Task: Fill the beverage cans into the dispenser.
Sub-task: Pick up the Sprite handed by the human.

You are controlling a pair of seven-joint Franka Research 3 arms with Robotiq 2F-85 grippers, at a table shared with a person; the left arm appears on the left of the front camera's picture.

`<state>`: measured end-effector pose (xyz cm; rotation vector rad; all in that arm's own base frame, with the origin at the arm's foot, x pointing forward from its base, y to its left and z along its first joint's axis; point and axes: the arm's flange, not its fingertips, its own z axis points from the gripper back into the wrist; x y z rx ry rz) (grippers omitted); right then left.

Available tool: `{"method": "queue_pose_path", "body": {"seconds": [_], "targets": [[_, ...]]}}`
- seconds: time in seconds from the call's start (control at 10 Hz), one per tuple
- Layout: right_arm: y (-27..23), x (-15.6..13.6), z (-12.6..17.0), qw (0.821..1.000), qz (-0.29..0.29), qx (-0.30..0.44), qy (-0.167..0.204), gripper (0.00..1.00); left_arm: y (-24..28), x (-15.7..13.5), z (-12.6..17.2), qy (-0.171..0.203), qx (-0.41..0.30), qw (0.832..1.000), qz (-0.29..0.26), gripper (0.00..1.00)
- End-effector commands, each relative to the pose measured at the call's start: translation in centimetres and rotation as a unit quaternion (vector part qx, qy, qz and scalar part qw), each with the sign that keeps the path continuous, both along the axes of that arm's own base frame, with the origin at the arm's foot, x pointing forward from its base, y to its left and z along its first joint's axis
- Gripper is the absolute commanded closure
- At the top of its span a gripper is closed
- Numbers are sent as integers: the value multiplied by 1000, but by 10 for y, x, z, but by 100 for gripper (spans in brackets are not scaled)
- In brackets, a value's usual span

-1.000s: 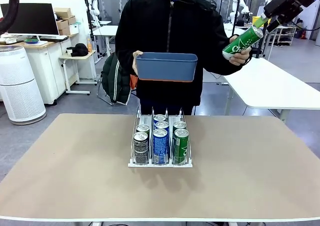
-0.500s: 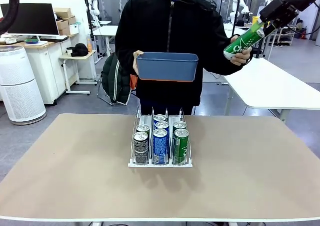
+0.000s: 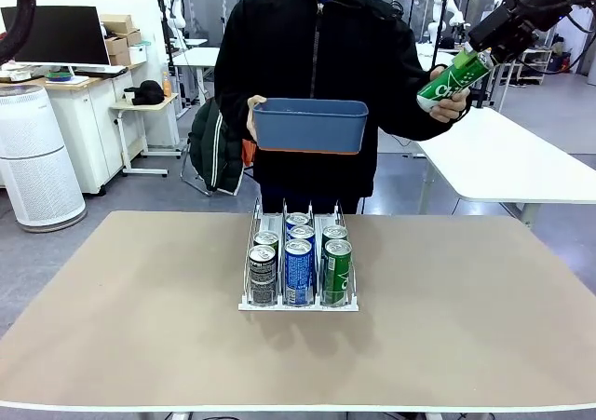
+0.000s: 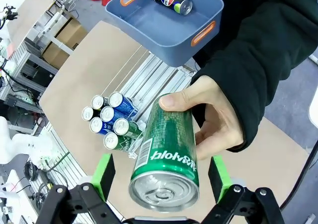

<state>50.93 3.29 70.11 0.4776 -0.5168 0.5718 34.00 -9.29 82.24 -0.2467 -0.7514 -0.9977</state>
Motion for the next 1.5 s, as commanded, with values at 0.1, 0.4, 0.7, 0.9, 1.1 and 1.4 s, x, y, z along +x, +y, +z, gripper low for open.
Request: {"method": "queue_pose_path", "body": {"seconds": [0.1, 0.4, 0.7, 0.9, 1.1, 1.4], "targets": [[4, 6, -2, 1000, 6, 1, -3, 0, 1, 0, 0, -2, -1, 1000, 2, 0], [2, 3, -3, 1000, 1, 2, 3, 11, 1, 0, 0, -2, -1, 1000, 2, 0], [2, 4, -1, 1000, -16, 9, -3, 39, 1, 0, 0, -2, -1, 1000, 2, 0], [1, 5, 1, 1000, -15, 9, -6, 58, 1, 0, 0, -2, -1, 1000, 2, 0], [4, 4, 1, 1000, -13, 8, -7, 78, 1, 0, 0, -2, -1, 1000, 2, 0], [12, 5, 2, 1000, -2, -4, -3, 100, 1, 0, 0, -2, -1, 1000, 2, 0]]}}
